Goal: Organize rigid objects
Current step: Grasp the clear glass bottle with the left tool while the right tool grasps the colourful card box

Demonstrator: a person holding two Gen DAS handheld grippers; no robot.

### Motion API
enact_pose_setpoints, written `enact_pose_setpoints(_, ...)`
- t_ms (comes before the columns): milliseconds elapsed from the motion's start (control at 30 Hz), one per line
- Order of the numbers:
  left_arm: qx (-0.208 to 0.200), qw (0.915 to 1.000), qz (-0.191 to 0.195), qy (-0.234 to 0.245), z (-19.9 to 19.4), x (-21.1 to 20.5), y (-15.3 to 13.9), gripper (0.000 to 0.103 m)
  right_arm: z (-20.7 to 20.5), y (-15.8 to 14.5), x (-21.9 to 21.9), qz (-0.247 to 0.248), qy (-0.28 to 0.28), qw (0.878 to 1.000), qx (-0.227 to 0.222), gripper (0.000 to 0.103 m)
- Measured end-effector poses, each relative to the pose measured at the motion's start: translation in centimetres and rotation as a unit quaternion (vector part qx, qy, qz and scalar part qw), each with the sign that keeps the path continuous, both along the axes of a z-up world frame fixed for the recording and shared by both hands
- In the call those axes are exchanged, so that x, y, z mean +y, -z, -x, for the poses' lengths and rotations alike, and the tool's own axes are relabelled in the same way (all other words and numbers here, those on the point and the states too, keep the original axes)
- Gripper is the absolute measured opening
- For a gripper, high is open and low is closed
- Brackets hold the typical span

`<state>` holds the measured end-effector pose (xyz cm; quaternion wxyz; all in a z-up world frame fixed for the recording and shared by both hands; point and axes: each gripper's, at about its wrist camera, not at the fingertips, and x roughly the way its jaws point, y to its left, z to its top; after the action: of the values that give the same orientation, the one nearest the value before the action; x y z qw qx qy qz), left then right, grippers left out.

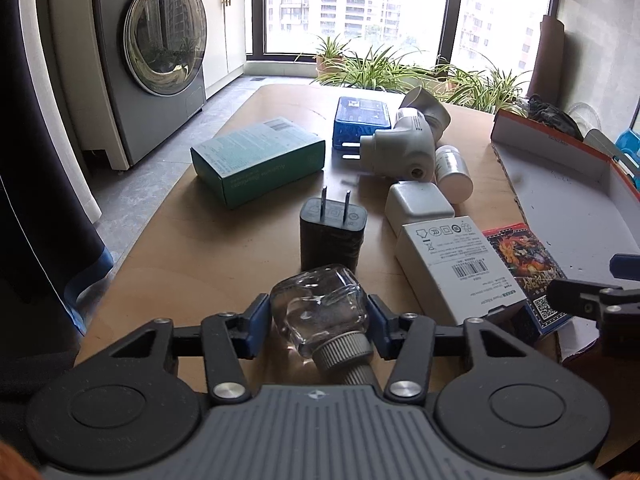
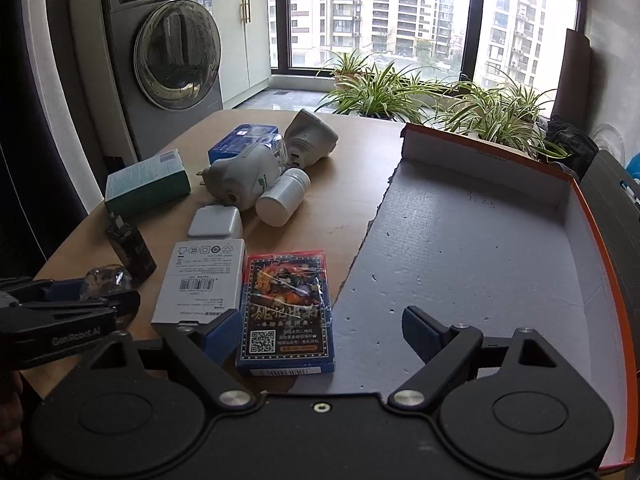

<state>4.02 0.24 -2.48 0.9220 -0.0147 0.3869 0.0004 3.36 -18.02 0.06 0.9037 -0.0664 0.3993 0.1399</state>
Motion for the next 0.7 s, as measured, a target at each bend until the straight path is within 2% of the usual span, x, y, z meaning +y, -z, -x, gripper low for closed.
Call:
enact_pose_setpoints(300, -0.011, 0.9997, 0.022, 0.006, 0.4, 1.0, -0.8, 0.052, -2.6, 1.9, 3.1, 0.009, -0.023, 0.998, 0.054, 0.1)
enact_pose_setpoints(333, -0.012, 0.9996, 0.024, 0.006, 0.4, 1.1, -0.8, 0.052, -2.6, 2.0, 3.5, 0.016, -0.022, 0.998, 0.048, 0.098)
enact_pose_setpoints(400, -0.012, 0.9995, 0.029, 0.007, 0.4, 1.4, -0.9, 0.052, -2.6, 1.8, 3.8, 0.011, -0.026, 0.999, 0.044, 0.09)
enact_pose_setpoints(433, -0.012, 0.9995, 0.03, 0.008, 0.3, 1.4, -0.8, 0.052, -2.7, 1.7, 4.0, 0.014, -0.016, 0.999, 0.039, 0.076)
enact_pose_setpoints(467, -0.012, 0.9994, 0.03, 0.009, 0.3, 1.4, -0.8, 0.052, -2.9, 1.5, 3.9, 0.006, -0.015, 0.999, 0.039, 0.072)
enact_pose_setpoints(533, -0.014, 0.9994, 0.031, 0.01, 0.4, 1.3, -0.9, 0.052, -3.0, 1.3, 3.6, -0.008, -0.009, 0.999, 0.05, 0.072)
enact_pose_setpoints(700, -0.021, 0.9991, 0.034, 0.015, 0.7, 1.0, -1.3, 0.052, -2.1, 0.1, 3.5, 0.01, 0.005, 1.0, 0.026, 0.071)
